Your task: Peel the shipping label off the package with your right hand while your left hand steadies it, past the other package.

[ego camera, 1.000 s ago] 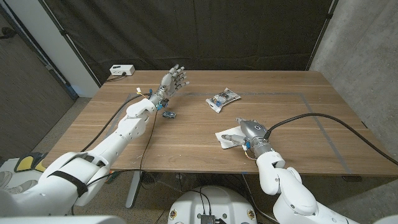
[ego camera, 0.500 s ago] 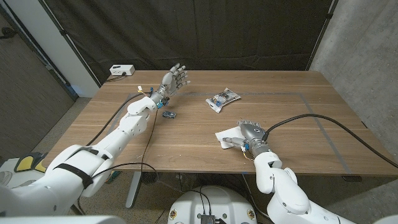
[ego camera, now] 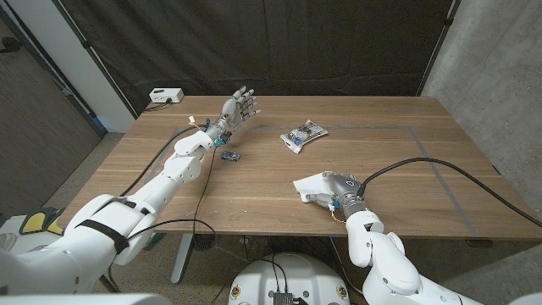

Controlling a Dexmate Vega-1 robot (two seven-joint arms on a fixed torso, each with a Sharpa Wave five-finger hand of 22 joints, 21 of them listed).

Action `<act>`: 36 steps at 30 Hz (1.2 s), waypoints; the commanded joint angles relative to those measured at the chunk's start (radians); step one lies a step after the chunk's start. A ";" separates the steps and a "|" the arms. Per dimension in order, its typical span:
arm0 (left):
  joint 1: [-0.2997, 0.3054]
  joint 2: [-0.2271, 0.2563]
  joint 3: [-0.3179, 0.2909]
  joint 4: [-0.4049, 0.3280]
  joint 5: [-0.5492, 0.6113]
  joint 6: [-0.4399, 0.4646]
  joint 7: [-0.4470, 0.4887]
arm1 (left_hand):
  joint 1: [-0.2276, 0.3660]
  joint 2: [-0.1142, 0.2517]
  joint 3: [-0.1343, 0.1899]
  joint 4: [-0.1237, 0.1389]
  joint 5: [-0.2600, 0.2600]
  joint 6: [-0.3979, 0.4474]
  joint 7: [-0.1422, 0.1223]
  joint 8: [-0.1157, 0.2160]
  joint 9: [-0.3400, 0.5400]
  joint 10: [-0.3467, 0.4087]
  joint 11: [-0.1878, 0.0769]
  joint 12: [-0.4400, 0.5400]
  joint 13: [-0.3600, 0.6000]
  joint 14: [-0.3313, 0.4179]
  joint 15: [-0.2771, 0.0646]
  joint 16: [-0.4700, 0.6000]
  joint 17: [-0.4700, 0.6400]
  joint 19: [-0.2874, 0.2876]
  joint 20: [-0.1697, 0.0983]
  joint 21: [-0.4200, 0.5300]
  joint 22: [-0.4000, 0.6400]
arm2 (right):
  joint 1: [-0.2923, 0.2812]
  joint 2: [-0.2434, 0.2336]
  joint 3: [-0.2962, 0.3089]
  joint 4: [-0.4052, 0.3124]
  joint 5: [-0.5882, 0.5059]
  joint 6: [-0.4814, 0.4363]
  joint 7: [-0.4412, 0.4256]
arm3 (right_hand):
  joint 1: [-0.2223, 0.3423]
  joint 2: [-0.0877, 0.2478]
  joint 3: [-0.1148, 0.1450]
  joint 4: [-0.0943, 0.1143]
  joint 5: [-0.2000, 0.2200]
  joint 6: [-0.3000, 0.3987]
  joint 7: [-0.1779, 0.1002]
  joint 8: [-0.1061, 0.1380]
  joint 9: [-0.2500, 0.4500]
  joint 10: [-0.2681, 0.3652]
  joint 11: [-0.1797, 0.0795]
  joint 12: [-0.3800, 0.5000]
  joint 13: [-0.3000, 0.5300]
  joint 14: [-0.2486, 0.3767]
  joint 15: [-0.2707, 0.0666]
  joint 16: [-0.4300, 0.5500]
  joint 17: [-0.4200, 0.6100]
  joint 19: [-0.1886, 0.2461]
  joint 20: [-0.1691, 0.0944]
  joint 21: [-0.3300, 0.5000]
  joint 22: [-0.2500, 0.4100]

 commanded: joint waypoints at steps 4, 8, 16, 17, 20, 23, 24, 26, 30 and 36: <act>0.013 0.010 0.003 -0.039 0.006 0.020 0.014 | 0.008 0.041 0.001 0.001 0.006 -0.089 -0.009 -0.006 0.001 -0.025 0.004 -0.005 0.002 -0.028 0.006 -0.001 0.001 -0.146 0.006 -0.005 0.006 | -0.019 -0.022 0.010 -0.004 0.101 0.047 -0.086 | 0.042 0.011 0.000 -0.014 0.016 0.054 -0.034 0.022 0.000 0.037 -0.050 0.025 0.009 0.039 -0.017 0.027 0.010 0.042 -0.010 0.026 0.011; 0.016 0.014 0.005 -0.049 0.005 0.030 0.017 | 0.007 0.042 0.001 0.001 0.006 -0.089 -0.009 -0.006 0.001 -0.025 0.004 -0.006 0.003 -0.027 0.006 -0.001 0.001 -0.145 0.007 -0.005 0.006 | -0.016 -0.026 0.008 -0.001 0.125 0.069 -0.100 | 0.056 0.015 0.002 -0.017 0.020 0.064 -0.039 0.025 -0.001 0.051 -0.057 0.031 0.010 0.051 -0.020 0.034 0.012 0.053 -0.017 0.033 0.013; 0.020 0.021 0.008 -0.065 0.005 0.041 0.015 | 0.007 0.042 0.001 0.002 0.006 -0.090 -0.008 -0.006 0.001 -0.025 0.003 -0.007 0.003 -0.027 0.007 -0.002 0.002 -0.145 0.007 -0.006 0.006 | -0.024 -0.014 0.005 0.025 0.150 0.096 -0.169 | 0.022 -0.017 -0.035 -0.001 0.012 0.082 -0.033 0.028 -0.002 0.070 -0.048 0.041 0.014 0.058 -0.034 0.047 0.019 0.045 -0.022 0.035 0.018; 0.020 0.021 0.008 -0.066 0.004 0.041 0.013 | 0.007 0.042 0.001 0.002 0.006 -0.090 -0.008 -0.007 0.001 -0.026 0.002 -0.007 0.003 -0.027 0.007 -0.002 0.002 -0.146 0.007 -0.006 0.006 | -0.026 -0.013 0.003 0.032 0.149 0.104 -0.182 | 0.024 -0.016 -0.037 -0.001 0.012 0.095 -0.035 0.032 -0.002 0.083 -0.052 0.047 0.015 0.069 -0.035 0.054 0.020 0.047 -0.022 0.037 0.019; 0.021 0.024 0.008 -0.072 0.003 0.042 0.010 | 0.007 0.042 0.001 0.002 0.006 -0.091 -0.008 -0.007 0.001 -0.026 0.002 -0.008 0.003 -0.028 0.008 -0.002 0.002 -0.147 0.009 -0.007 0.006 | -0.025 -0.006 -0.003 0.050 0.146 0.111 -0.204 | 0.037 -0.014 -0.041 -0.003 0.013 0.120 -0.048 0.039 -0.002 0.108 -0.063 0.059 0.018 0.099 -0.051 0.074 0.026 0.068 -0.030 0.049 0.022; 0.020 0.027 0.008 -0.078 0.003 0.044 0.009 | 0.006 0.042 0.000 0.002 0.007 -0.091 -0.009 -0.007 0.001 -0.025 0.002 -0.008 0.003 -0.027 0.008 -0.003 0.002 -0.145 0.007 -0.007 0.006 | -0.028 0.004 -0.001 0.066 0.153 0.120 -0.224 | 0.070 -0.002 -0.036 -0.012 0.020 0.152 -0.063 0.049 -0.003 0.136 -0.080 0.070 0.020 0.132 -0.069 0.095 0.030 0.101 -0.038 0.066 0.025; 0.020 0.027 0.008 -0.079 0.003 0.044 0.009 | 0.006 0.042 0.000 0.002 0.007 -0.090 -0.009 -0.007 0.001 -0.025 0.002 -0.009 0.003 -0.027 0.009 -0.003 0.002 -0.145 0.006 -0.007 0.006 | -0.028 0.004 -0.001 0.066 0.155 0.121 -0.226 | 0.076 -0.001 -0.035 -0.013 0.021 0.157 -0.068 0.050 -0.004 0.142 -0.085 0.073 0.021 0.135 -0.070 0.097 0.030 0.104 -0.039 0.068 0.025; 0.020 0.028 0.008 -0.079 0.003 0.044 0.006 | 0.006 0.042 0.000 0.002 0.007 -0.090 -0.010 -0.007 0.001 -0.025 0.002 -0.009 0.003 -0.027 0.008 -0.003 0.002 -0.146 0.006 -0.008 0.006 | -0.026 0.008 -0.003 0.074 0.158 0.125 -0.232 | 0.089 0.002 -0.036 -0.016 0.024 0.174 -0.079 0.055 -0.004 0.159 -0.099 0.080 0.022 0.146 -0.078 0.105 0.030 0.108 -0.041 0.072 0.027; 0.020 0.030 0.007 -0.081 0.000 0.044 0.004 | 0.006 0.042 0.000 0.002 0.007 -0.091 -0.009 -0.007 0.001 -0.024 0.002 -0.009 0.003 -0.027 0.008 -0.004 0.002 -0.146 0.008 -0.009 0.006 | -0.027 0.022 -0.005 0.098 0.164 0.133 -0.257 | 0.100 0.003 -0.040 -0.015 0.026 0.202 -0.085 0.063 -0.006 0.188 -0.093 0.091 0.023 0.167 -0.090 0.119 0.029 0.123 -0.046 0.081 0.029; 0.022 0.033 0.005 -0.085 -0.002 0.044 0.005 | 0.005 0.041 -0.001 0.002 0.007 -0.092 -0.010 -0.008 0.001 -0.024 0.004 -0.010 0.003 -0.026 0.008 -0.004 0.002 -0.145 0.008 -0.009 0.007 | -0.032 0.042 -0.010 0.141 0.158 0.176 -0.325 | 0.124 0.008 -0.051 -0.011 0.035 0.316 -0.115 0.098 -0.009 0.287 -0.125 0.125 0.026 0.247 -0.133 0.162 0.028 0.162 -0.062 0.108 0.034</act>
